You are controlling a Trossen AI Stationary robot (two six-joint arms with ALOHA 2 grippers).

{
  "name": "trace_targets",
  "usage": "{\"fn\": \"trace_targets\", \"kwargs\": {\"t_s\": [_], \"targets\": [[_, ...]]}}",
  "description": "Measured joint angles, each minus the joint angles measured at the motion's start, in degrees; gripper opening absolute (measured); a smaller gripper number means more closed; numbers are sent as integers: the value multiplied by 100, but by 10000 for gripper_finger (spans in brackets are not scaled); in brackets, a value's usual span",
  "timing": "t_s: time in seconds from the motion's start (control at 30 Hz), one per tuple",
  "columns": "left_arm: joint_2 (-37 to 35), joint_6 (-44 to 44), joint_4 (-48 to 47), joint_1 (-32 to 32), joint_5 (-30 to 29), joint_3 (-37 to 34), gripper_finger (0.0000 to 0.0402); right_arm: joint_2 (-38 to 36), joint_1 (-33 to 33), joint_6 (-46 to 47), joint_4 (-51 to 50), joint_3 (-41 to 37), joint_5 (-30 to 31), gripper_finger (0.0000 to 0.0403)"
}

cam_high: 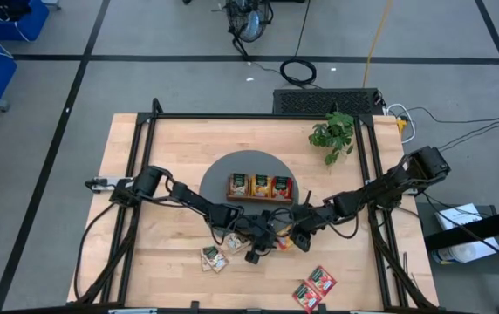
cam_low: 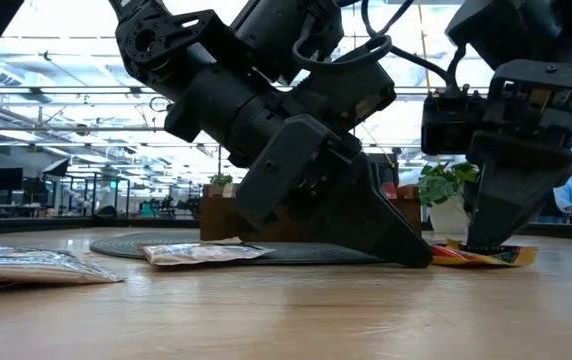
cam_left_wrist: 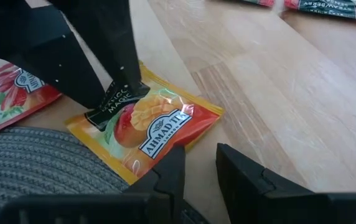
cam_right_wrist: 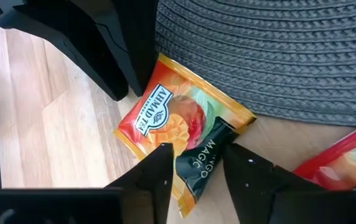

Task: Pick & Place Tea
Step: Put the yellow tea sachet into the middle section of the wooden organizer

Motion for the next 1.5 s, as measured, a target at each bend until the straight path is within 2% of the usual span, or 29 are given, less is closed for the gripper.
{"fn": "trace_targets", "kwargs": {"t_s": [0.3, 0.37, 0.7, 0.97, 1.1, 1.3, 1.5], "targets": [[-2, 29, 15, 0, 2, -2, 97, 0, -91, -176, -2, -183, 61, 17], [-2, 32, 15, 0, 0, -2, 97, 3, -105, -302, -24, -183, 61, 5], [-177, 139, -162, -20, -68, -11, 97, -234, -157, -808, -284, -42, 172, 0], [-818, 147, -1457, -188, -69, -9, 97, -552, -54, -1397, -1233, 680, 469, 0], [-1059, 136, -2312, -360, -423, -2, 97, -576, -52, -1716, -1919, 1218, 529, 0], [-1326, -315, -3600, -618, -1079, -4, 97, -582, -56, -2305, -3099, 2132, 1012, 0], [-1405, -715, -4222, -854, -1529, -107, 97, -588, -110, -2779, -3891, 2918, 1237, 0]]}}
